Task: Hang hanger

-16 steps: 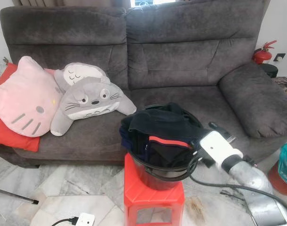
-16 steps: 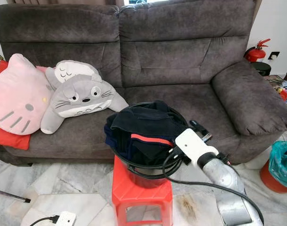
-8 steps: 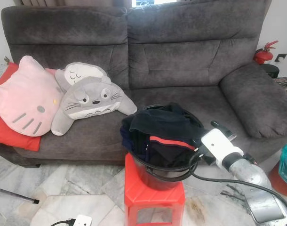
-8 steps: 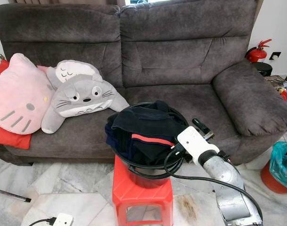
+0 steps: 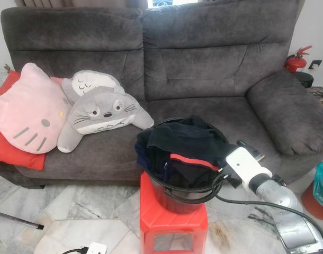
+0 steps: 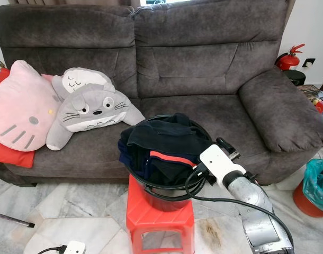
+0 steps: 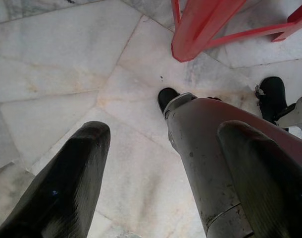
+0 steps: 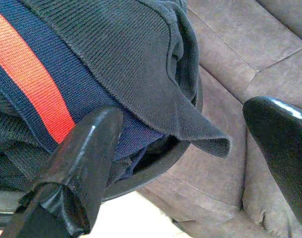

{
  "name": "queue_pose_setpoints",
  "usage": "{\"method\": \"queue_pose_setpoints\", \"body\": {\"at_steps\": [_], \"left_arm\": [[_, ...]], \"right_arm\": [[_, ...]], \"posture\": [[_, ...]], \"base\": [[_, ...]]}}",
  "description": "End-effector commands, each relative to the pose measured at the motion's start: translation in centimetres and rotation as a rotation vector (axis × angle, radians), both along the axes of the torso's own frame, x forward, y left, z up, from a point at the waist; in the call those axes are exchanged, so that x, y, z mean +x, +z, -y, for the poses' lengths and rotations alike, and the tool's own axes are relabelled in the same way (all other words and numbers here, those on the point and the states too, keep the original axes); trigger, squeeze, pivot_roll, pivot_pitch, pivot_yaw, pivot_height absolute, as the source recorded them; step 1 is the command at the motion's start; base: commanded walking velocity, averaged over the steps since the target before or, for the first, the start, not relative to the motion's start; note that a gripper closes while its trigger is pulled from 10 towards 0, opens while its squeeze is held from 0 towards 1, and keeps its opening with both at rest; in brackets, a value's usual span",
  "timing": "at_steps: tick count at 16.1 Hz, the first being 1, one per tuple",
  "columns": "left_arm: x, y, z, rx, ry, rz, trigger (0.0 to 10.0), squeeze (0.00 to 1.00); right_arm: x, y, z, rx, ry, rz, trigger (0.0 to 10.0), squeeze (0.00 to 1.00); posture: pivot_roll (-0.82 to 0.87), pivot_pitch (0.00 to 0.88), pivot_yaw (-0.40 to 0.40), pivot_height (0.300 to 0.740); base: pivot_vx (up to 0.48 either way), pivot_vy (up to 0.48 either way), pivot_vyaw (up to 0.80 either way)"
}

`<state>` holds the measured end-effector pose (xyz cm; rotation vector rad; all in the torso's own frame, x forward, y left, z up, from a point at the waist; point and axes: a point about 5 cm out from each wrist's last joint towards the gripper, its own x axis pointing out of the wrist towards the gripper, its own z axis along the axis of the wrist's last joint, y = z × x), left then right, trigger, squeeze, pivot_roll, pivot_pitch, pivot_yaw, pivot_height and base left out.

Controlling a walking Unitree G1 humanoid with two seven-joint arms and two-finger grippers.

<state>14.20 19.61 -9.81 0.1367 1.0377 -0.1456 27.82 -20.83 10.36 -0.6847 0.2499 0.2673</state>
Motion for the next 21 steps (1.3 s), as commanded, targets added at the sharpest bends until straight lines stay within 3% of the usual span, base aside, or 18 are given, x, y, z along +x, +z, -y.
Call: {"method": "queue_pose_setpoints", "body": {"at_steps": [1, 8, 14, 21], "left_arm": [[-0.4, -0.1, -0.5, 0.021, -0.015, -0.023, 10.0, 0.0], [-0.3, 0.0, -0.8, 0.027, -0.015, -0.02, 10.0, 0.0], [-0.3, 0.0, -0.9, 0.032, -0.012, -0.021, 10.0, 0.0], [-0.3, 0.0, -0.7, 0.028, -0.018, -0.022, 10.0, 0.0]], "right_arm": [[0.1, 0.0, -0.3, 0.014, 0.011, -0.003, 10.0, 0.0], [2.0, 0.7, -0.5, -0.004, 0.016, 0.048, 10.0, 0.0], [3.9, 2.3, -1.8, -0.009, 0.09, 0.127, 10.0, 0.0], [3.2, 0.7, -0.4, -0.072, 0.025, 0.086, 10.0, 0.0]], "posture": [[-0.22, 0.0, 0.043, 0.74], [-0.21, 0.0, 0.047, 0.74], [-0.21, 0.0, 0.047, 0.74], [-0.21, 0.0, 0.048, 0.74]], "base": [[0.0, 0.0, 0.0], [0.0, 0.0, 0.0], [0.0, 0.0, 0.0], [0.0, 0.0, 0.0]]}}
